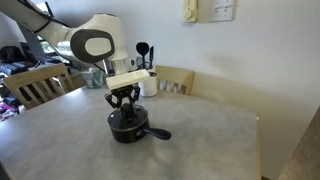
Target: Remove the lid off of the pot and put it on the table
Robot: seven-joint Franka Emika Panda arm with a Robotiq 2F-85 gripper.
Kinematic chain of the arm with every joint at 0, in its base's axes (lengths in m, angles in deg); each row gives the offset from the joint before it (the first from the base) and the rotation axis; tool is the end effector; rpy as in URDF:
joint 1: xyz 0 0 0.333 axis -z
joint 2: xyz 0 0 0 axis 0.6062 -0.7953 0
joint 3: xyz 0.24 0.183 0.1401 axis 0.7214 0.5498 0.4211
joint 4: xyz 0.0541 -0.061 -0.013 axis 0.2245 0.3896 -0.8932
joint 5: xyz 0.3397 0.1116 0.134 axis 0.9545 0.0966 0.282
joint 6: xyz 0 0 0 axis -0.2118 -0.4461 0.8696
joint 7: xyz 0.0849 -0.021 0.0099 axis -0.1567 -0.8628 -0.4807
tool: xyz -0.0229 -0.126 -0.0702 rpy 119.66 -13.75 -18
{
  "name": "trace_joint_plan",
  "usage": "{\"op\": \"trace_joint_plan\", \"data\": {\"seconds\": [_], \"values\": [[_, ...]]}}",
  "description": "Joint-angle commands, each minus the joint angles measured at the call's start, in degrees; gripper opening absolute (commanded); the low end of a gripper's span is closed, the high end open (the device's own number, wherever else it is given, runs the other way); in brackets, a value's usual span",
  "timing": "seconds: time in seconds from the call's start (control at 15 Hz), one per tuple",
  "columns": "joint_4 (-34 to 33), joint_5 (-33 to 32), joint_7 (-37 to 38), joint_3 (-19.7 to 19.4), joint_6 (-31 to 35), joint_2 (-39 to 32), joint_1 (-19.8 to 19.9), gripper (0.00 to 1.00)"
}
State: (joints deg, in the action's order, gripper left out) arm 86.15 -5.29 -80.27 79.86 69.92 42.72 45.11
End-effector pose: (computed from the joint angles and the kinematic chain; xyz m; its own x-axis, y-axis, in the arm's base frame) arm 0.5893 -0.0829 0.2338 0.4177 0.9083 -0.0240 0.9084 -0.4179 -0.0082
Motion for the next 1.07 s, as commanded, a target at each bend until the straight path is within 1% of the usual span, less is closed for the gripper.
{"op": "trace_joint_plan", "data": {"seconds": [0.0,0.27,0.4,0.6,0.8,0.93,1.0], "values": [[1.29,2.34,-3.01,1.8,-4.96,4.09,1.75,0.16],[1.2,4.35,-5.7,1.79,-8.34,6.78,1.49,0.16],[0.58,7.36,-9.11,2.37,-10.5,7.4,1.68,0.16],[-0.32,10.36,-10.64,2.83,-12.75,7.31,0.17,0.16],[-1.6,11.66,-7.33,4.18,-12.93,6.05,-1.99,0.16],[-3.25,13.84,-3.21,5.95,-11.44,4.02,-4.12,0.16],[-4.52,15.21,0.03,6.85,-10.57,2.64,-5.32,0.16]]}}
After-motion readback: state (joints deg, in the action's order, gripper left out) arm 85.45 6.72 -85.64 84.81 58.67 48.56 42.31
